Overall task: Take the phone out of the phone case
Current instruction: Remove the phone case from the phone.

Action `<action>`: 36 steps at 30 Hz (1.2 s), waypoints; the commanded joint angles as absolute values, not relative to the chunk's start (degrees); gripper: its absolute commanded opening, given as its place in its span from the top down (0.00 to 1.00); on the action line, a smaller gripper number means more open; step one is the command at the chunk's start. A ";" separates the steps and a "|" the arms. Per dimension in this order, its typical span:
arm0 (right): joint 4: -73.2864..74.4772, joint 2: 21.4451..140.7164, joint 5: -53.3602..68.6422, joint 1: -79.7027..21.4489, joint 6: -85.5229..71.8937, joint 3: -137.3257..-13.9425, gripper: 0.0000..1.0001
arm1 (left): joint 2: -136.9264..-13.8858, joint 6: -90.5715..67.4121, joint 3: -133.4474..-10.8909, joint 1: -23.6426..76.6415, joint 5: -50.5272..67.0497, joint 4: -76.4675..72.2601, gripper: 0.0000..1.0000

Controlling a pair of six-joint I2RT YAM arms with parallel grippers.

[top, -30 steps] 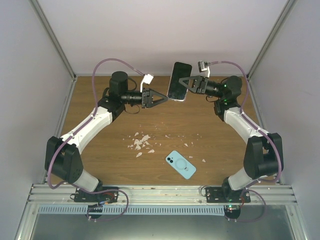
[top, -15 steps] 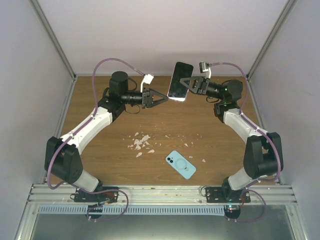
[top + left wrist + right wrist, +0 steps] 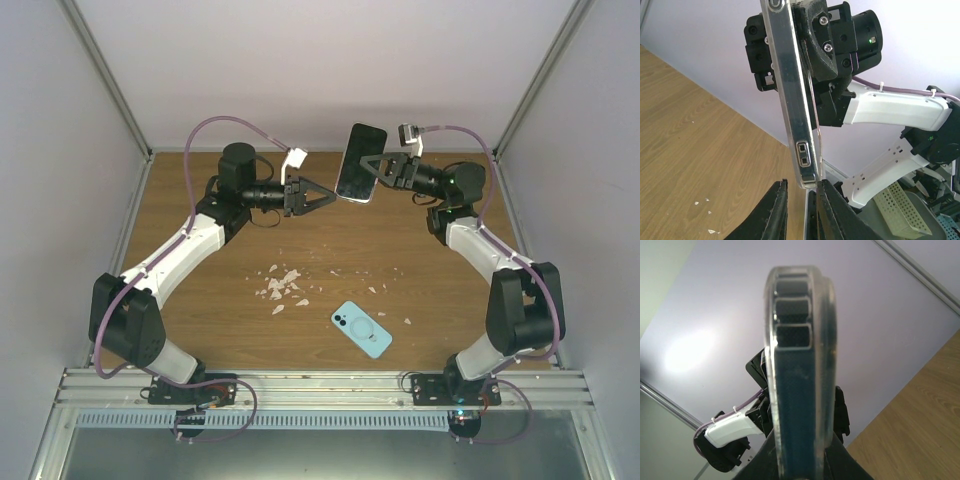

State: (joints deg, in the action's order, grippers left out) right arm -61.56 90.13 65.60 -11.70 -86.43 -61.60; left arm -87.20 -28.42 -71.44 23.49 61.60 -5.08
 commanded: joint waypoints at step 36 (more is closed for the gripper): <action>-71.02 86.68 66.63 -12.04 -89.56 -61.70 1.00 | -78.79 -28.22 -67.16 21.27 65.44 -10.25 0.34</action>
State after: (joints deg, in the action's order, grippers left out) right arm -69.52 88.23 68.42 -12.25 -91.24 -61.41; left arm -79.20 -29.95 -65.60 19.77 64.82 -9.74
